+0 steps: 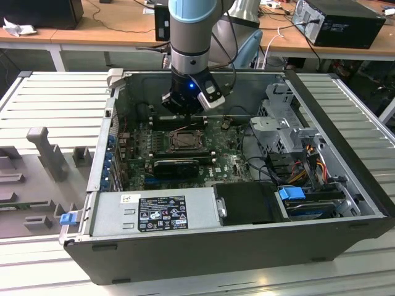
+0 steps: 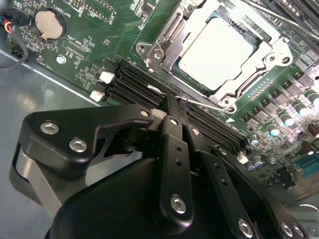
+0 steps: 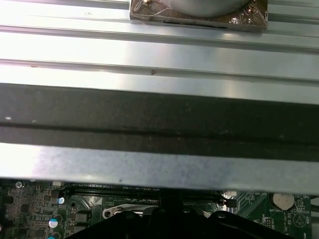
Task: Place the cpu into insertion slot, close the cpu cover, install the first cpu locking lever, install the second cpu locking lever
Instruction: 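Install the first cpu locking lever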
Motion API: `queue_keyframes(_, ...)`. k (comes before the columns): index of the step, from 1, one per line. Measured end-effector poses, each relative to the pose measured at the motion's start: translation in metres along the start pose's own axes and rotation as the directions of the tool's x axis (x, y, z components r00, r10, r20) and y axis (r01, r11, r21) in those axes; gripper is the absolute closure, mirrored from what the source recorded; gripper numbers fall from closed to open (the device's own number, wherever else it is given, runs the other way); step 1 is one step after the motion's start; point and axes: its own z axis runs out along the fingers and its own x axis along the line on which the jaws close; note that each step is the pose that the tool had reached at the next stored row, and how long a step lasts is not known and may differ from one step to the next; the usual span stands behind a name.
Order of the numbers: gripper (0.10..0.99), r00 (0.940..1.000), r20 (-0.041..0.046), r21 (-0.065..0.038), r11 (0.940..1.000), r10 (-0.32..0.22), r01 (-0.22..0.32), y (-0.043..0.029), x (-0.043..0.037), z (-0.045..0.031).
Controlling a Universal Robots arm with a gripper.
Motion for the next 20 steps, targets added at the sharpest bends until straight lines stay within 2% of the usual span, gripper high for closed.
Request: queue_keyframes(20, 0.980, 1.0000, -0.0002, 0.001, 1.0000, 0.000, 0.000, -0.0022, -0.0031, 0.0045)
